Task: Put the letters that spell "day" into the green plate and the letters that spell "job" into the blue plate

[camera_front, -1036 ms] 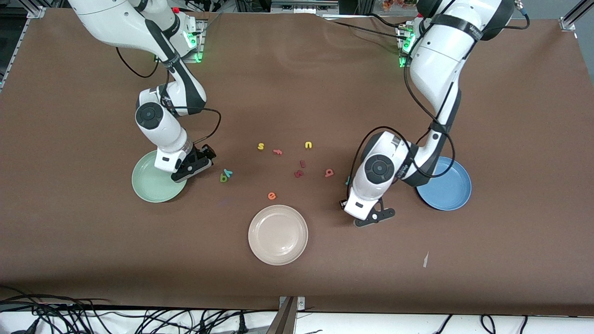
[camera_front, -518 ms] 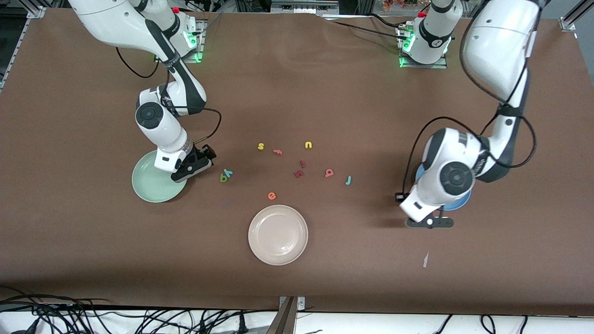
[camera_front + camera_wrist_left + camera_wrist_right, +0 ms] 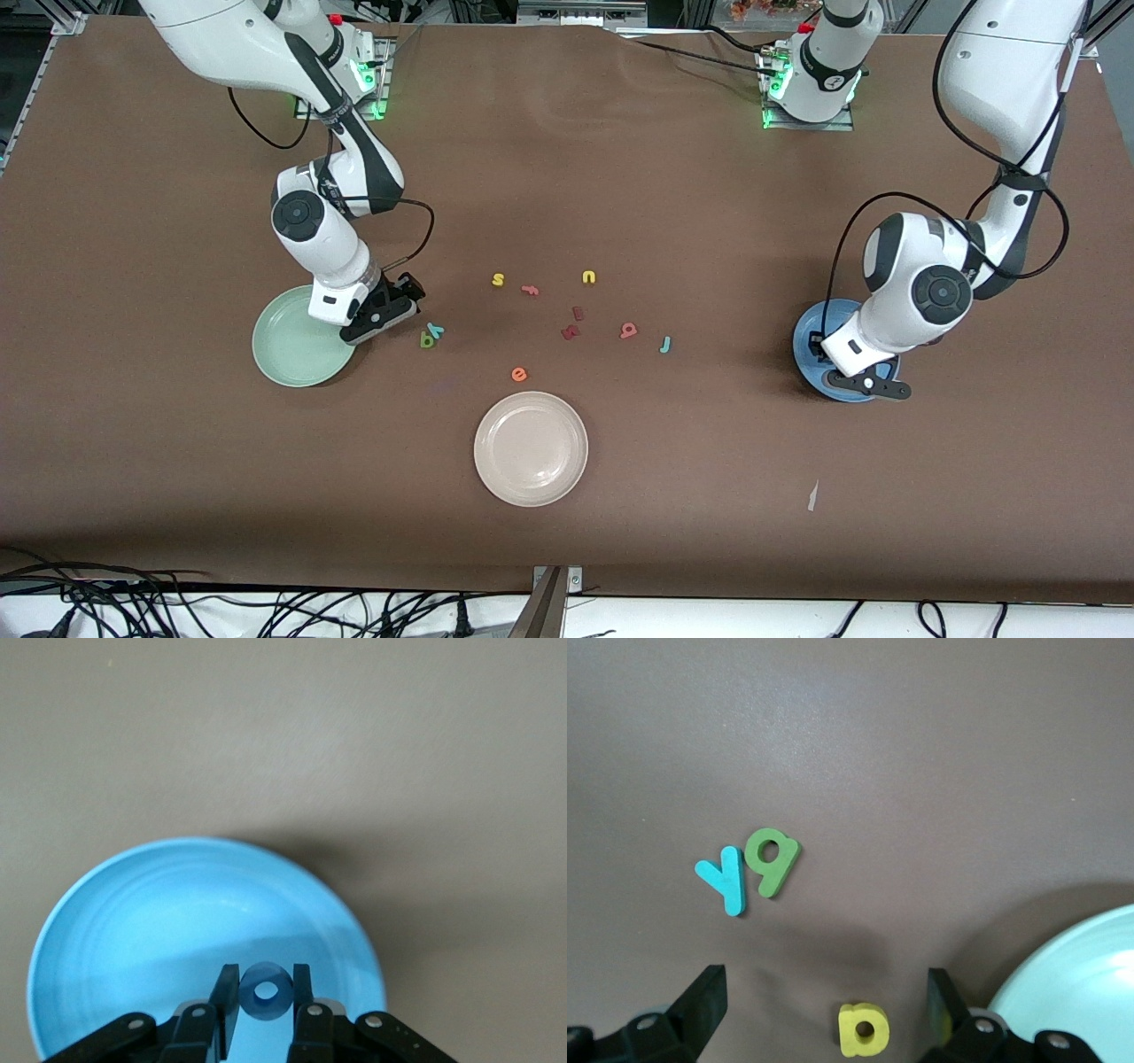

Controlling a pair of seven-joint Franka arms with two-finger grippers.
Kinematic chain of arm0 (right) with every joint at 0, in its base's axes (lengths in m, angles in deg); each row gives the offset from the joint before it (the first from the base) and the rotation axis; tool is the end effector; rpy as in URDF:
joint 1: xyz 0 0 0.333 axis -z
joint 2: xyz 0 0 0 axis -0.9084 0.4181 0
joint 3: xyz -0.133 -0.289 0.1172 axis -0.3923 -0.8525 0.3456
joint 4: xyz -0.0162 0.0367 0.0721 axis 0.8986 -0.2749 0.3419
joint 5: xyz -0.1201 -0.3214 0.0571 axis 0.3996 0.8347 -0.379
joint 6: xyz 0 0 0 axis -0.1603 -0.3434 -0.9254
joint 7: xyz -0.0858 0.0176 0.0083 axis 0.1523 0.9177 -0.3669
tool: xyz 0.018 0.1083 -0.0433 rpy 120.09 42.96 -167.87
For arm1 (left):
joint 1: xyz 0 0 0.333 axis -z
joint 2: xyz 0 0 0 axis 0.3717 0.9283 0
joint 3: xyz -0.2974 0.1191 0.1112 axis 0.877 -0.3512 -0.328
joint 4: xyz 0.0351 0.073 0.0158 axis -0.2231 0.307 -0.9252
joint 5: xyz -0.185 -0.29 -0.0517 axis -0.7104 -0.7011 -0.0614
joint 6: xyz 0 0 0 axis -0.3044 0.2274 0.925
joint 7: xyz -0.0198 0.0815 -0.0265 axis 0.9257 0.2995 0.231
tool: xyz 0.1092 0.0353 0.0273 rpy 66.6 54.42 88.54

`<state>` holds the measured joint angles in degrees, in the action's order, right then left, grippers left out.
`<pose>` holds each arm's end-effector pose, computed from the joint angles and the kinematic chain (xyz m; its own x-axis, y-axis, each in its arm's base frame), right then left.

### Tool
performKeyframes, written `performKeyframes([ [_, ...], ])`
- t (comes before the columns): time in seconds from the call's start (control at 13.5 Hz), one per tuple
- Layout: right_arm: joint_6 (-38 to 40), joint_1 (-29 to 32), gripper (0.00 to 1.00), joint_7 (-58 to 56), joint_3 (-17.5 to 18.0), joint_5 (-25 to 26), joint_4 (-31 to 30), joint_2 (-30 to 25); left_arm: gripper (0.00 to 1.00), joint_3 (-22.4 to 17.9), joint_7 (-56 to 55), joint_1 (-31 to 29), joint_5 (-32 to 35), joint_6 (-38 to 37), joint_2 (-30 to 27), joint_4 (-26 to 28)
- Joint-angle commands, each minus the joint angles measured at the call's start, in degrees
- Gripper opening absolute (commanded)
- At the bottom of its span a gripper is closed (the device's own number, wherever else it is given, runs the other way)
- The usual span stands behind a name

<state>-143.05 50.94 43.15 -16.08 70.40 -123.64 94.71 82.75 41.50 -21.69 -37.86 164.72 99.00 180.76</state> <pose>0.5247 0.1871 0.2461 0.8542 0.5031 0.1312 0.5075 -0.8616 -0.0006 0.5936 -0.0423 0.2664 0.9783 -0.1995 -0.0565 -0.2014 -0.9790 -0.0314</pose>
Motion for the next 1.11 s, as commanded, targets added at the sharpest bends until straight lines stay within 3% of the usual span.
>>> performKeyframes([
  [0.0, -1.12, 0.46, 0.99, 0.4, 0.42, 0.32, -0.98, -0.15, 1.0, 0.6, 2.15, -1.01, 1.58, -1.74, -1.69, 1.47],
  [0.22, -4.0, 0.72, 1.0, -0.04, 0.25, 0.32, -2.2, 0.73, 1.0, 0.68, 1.28, 1.18, 0.7, -6.83, -1.6, -3.36],
  [0.59, -5.86, 1.16, 0.99, -1.45, -0.1, 0.32, -3.79, 0.82, 1.0, 1.65, -2.59, 10.23, -4.93, -6.85, 0.85, -8.11],
  [1.04, -7.71, 1.16, 0.93, -1.19, -0.1, 0.32, -5.28, 0.82, 1.0, 1.56, -8.81, 19.28, -6.6, -6.85, 9.55, -16.2],
])
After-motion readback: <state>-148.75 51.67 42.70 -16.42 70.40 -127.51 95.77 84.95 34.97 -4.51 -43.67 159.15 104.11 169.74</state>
